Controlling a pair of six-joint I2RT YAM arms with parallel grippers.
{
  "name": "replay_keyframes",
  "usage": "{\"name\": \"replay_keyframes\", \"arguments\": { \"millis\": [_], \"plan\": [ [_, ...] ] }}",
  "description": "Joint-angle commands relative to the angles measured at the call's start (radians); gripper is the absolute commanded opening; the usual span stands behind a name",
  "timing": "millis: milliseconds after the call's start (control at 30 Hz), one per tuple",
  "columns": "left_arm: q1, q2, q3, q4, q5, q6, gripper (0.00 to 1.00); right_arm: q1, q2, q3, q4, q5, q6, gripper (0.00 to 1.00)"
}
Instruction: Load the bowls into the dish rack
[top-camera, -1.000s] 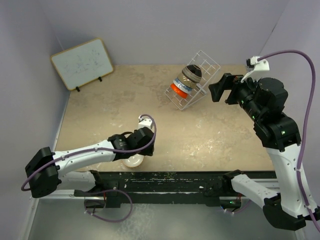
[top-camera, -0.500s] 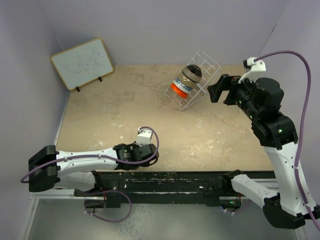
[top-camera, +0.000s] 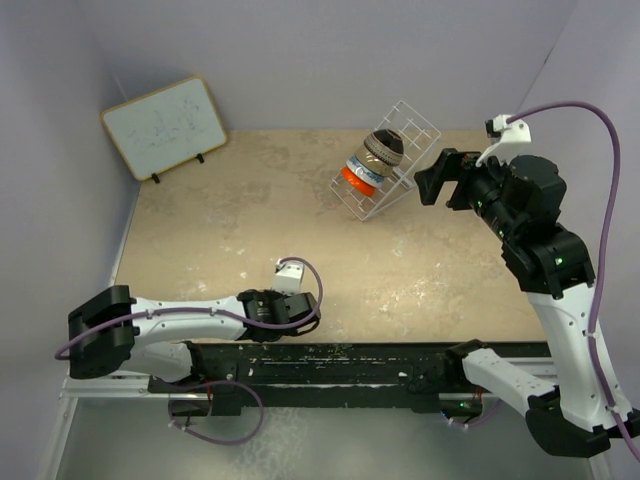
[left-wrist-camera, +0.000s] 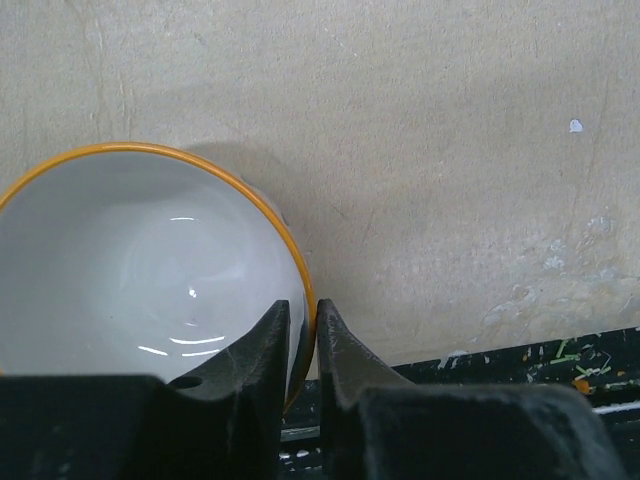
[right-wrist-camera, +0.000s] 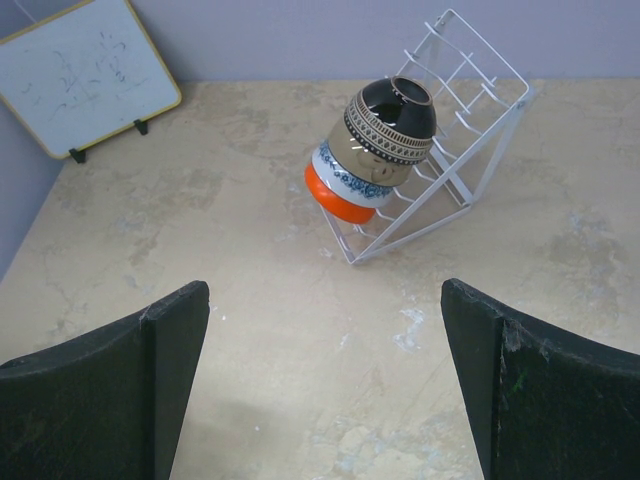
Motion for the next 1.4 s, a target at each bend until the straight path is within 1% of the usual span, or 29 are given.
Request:
{"name": "replay_keyframes", "arguments": {
  "millis": [0, 133, 167, 267, 333, 400, 467, 500, 600, 633, 767, 900, 1000, 1067, 1200, 1367],
  "plan": [
    [-0.006, 0.025, 0.001, 0.025, -0.039, 0.004, 0.17, -0.003, -0.009, -0.002, 0.056, 0.020, 0.000, 1.00],
    [-0.005, 0.078, 0.009, 0.070, -0.029, 0.038, 0.08, -0.003, -0.015, 0.007, 0.048, 0.033, -0.008, 1.00],
    [-0.006, 0.091, 0.016, 0.080, -0.030, 0.050, 0.01, -0.003, -0.017, 0.009, 0.045, 0.037, -0.010, 1.00],
    [-0.005, 0.112, 0.050, 0.121, -0.031, 0.107, 0.00, -0.003, -0.025, 0.012, 0.042, 0.053, -0.014, 1.00],
    [-0.003, 0.103, 0.084, 0.172, -0.026, 0.177, 0.00, -0.003, -0.027, 0.018, 0.037, 0.062, -0.016, 1.00],
    [0.001, 0.082, 0.114, 0.273, -0.013, 0.265, 0.00, -0.003, -0.027, 0.027, 0.033, 0.064, -0.019, 1.00],
    [0.035, 0.060, 0.132, 0.415, 0.045, 0.339, 0.00, -0.003, -0.026, 0.038, 0.032, 0.065, -0.022, 1.00],
    [0.070, 0.049, 0.136, 0.502, 0.104, 0.365, 0.00, -0.003, -0.026, 0.045, 0.029, 0.065, -0.022, 1.00],
    [0.184, 0.041, 0.161, 0.732, 0.281, 0.390, 0.00, -0.003, -0.024, 0.070, 0.021, 0.070, -0.027, 1.00],
    [0.208, 0.044, 0.182, 0.792, 0.309, 0.401, 0.00, -0.003, -0.021, 0.083, 0.013, 0.072, -0.031, 1.00],
    [0.287, 0.110, 0.357, 0.903, 0.422, 0.449, 0.00, -0.003, -0.014, 0.145, -0.020, 0.083, -0.045, 1.00],
    [0.396, 0.231, 0.515, 1.052, 0.629, 0.363, 0.00, -0.003, -0.002, 0.209, -0.059, 0.102, -0.063, 1.00],
    [0.464, 0.337, 0.635, 1.178, 0.773, 0.248, 0.00, -0.003, 0.000, 0.237, -0.081, 0.118, -0.070, 1.00],
    [0.506, 0.409, 0.719, 1.264, 0.845, 0.171, 0.00, -0.003, -0.006, 0.240, -0.085, 0.122, -0.071, 1.00],
    [0.558, 0.546, 0.908, 1.390, 0.916, 0.070, 0.00, -0.003, -0.015, 0.230, -0.083, 0.128, -0.072, 1.00],
    [0.605, 0.732, 1.101, 1.575, 0.934, -0.110, 0.00, -0.003, -0.013, 0.227, -0.085, 0.140, -0.076, 1.00]
  ]
}}
